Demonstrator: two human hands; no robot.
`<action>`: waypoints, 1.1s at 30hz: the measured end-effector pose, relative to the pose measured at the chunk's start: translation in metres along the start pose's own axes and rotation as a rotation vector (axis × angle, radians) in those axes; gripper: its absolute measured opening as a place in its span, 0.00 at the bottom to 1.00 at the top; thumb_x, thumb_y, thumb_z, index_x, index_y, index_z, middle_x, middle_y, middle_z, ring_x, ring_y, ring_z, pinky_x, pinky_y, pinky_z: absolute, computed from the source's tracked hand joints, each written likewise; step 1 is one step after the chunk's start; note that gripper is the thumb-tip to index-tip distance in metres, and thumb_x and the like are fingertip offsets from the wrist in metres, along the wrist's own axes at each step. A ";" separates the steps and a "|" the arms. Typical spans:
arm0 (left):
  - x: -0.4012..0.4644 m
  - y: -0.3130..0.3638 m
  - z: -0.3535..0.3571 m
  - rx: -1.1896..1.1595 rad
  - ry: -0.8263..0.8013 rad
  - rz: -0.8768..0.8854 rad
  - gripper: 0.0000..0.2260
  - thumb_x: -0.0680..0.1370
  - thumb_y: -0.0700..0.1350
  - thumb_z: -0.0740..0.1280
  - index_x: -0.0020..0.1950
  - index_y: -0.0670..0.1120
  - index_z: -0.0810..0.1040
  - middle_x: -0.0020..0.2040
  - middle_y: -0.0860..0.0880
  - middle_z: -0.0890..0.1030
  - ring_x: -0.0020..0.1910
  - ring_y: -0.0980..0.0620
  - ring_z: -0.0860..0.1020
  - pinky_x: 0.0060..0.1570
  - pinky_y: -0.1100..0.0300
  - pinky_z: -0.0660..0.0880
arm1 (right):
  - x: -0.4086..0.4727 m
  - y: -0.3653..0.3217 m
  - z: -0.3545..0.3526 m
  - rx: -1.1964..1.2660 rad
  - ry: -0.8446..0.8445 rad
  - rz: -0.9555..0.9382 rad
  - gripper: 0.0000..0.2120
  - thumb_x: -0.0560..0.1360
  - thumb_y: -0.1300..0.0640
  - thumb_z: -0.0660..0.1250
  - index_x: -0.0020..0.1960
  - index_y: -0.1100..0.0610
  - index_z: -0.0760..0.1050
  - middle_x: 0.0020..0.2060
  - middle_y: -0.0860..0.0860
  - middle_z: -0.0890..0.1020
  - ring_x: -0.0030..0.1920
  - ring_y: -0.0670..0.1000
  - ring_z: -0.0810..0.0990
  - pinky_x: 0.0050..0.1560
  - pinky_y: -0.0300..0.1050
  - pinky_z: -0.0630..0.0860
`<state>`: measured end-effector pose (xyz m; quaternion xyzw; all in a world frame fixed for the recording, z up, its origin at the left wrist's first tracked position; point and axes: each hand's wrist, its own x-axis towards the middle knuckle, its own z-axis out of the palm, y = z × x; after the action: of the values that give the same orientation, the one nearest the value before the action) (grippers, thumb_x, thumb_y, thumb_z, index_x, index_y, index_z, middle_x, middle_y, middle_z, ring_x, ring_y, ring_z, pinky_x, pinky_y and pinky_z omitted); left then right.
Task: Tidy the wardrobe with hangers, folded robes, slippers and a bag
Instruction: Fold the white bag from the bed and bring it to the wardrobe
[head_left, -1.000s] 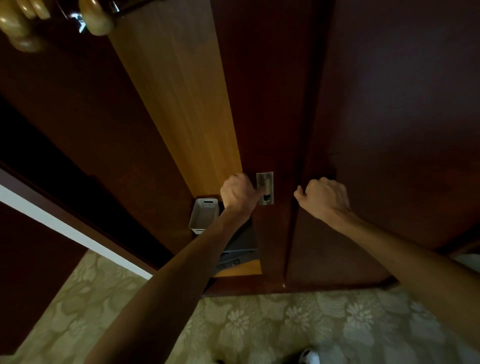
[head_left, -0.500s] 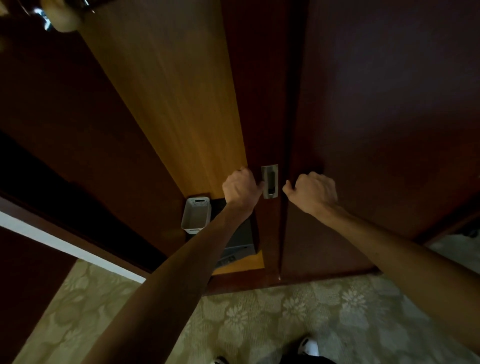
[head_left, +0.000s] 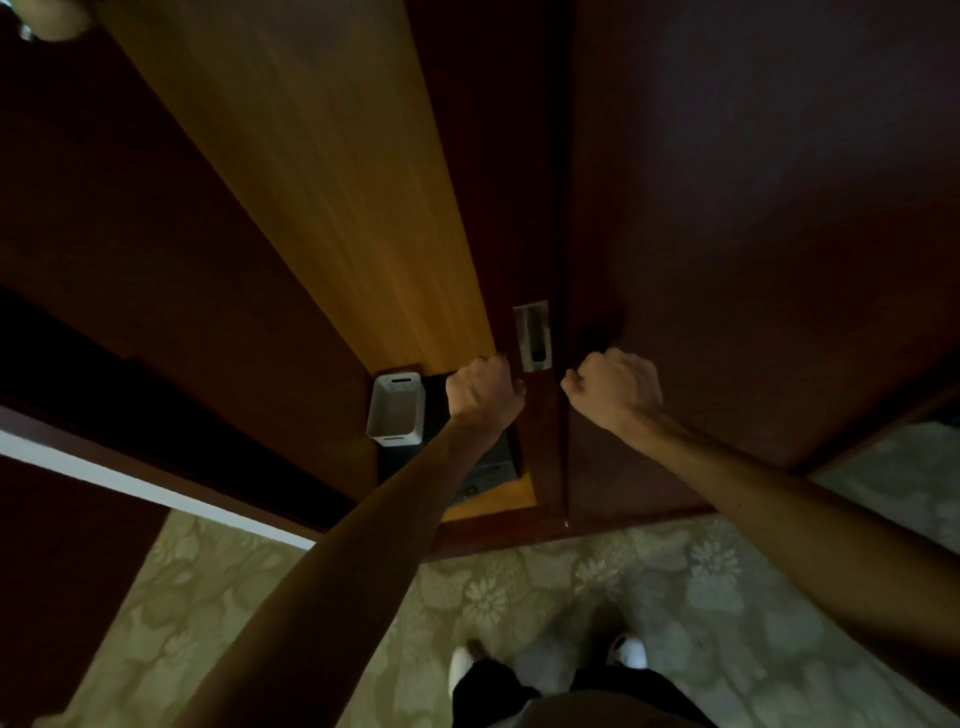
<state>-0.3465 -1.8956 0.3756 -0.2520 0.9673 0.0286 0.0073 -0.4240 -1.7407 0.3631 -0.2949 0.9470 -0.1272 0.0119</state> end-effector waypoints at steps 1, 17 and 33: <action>-0.001 0.001 0.007 -0.003 -0.034 0.028 0.14 0.81 0.54 0.62 0.55 0.45 0.78 0.51 0.44 0.82 0.51 0.42 0.82 0.40 0.54 0.69 | -0.004 0.001 0.005 0.005 -0.018 0.018 0.19 0.81 0.44 0.58 0.38 0.53 0.76 0.36 0.50 0.78 0.39 0.53 0.80 0.42 0.45 0.73; -0.036 0.028 0.165 -0.099 -0.766 0.557 0.14 0.77 0.49 0.69 0.62 0.48 0.77 0.59 0.47 0.81 0.59 0.45 0.79 0.57 0.54 0.76 | -0.166 0.033 0.120 0.333 -0.470 0.857 0.14 0.78 0.49 0.65 0.58 0.55 0.81 0.60 0.54 0.82 0.63 0.55 0.78 0.58 0.44 0.73; -0.255 0.148 0.248 0.652 -1.263 1.376 0.07 0.78 0.44 0.66 0.48 0.45 0.84 0.47 0.44 0.86 0.49 0.43 0.84 0.53 0.48 0.81 | -0.492 -0.076 0.205 1.010 0.043 1.985 0.14 0.68 0.47 0.61 0.33 0.56 0.75 0.35 0.56 0.84 0.39 0.59 0.83 0.38 0.46 0.78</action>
<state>-0.1964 -1.6275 0.1431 0.4408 0.6820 -0.1120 0.5727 0.0441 -1.5724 0.1579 0.6341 0.6021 -0.4371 0.2106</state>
